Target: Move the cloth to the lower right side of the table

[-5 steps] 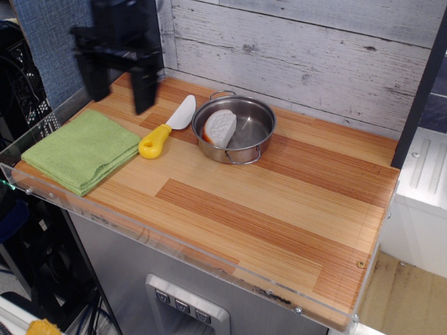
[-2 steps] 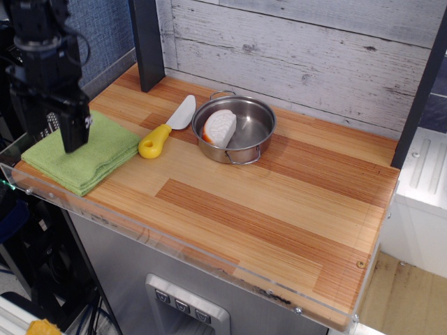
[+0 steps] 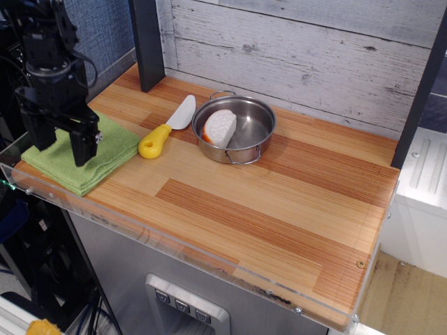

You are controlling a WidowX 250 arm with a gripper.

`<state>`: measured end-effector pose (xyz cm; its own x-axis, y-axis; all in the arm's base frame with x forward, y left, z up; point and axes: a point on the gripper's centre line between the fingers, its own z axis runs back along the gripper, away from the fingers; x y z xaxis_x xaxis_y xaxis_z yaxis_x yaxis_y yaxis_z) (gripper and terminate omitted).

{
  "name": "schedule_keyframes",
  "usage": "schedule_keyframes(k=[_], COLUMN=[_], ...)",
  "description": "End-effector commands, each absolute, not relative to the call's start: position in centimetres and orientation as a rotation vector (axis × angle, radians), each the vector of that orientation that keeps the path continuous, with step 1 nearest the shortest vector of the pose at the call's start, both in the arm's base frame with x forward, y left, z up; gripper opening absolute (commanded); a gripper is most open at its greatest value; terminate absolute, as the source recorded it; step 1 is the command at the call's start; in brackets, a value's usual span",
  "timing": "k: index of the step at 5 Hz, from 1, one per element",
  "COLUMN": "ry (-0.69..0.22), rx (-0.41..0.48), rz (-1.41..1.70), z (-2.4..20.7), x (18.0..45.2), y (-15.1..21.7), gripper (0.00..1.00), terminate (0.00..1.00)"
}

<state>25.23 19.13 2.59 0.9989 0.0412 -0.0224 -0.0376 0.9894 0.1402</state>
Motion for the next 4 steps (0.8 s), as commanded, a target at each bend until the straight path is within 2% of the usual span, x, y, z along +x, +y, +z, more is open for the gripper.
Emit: schedule_keyframes(k=[1, 2, 3, 4], ry=[-0.011, -0.001, 0.053, 0.123], rx=[0.11, 0.09, 0.089, 0.121], rz=[0.011, -0.064, -0.077, -0.105], z=[1.0, 0.0, -0.6, -0.6], x=[25.2, 24.7, 23.9, 23.3], y=[20.5, 20.9, 21.0, 18.9], gripper=[1.0, 1.0, 1.0, 1.0], terminate=[0.0, 0.0, 0.0, 0.0])
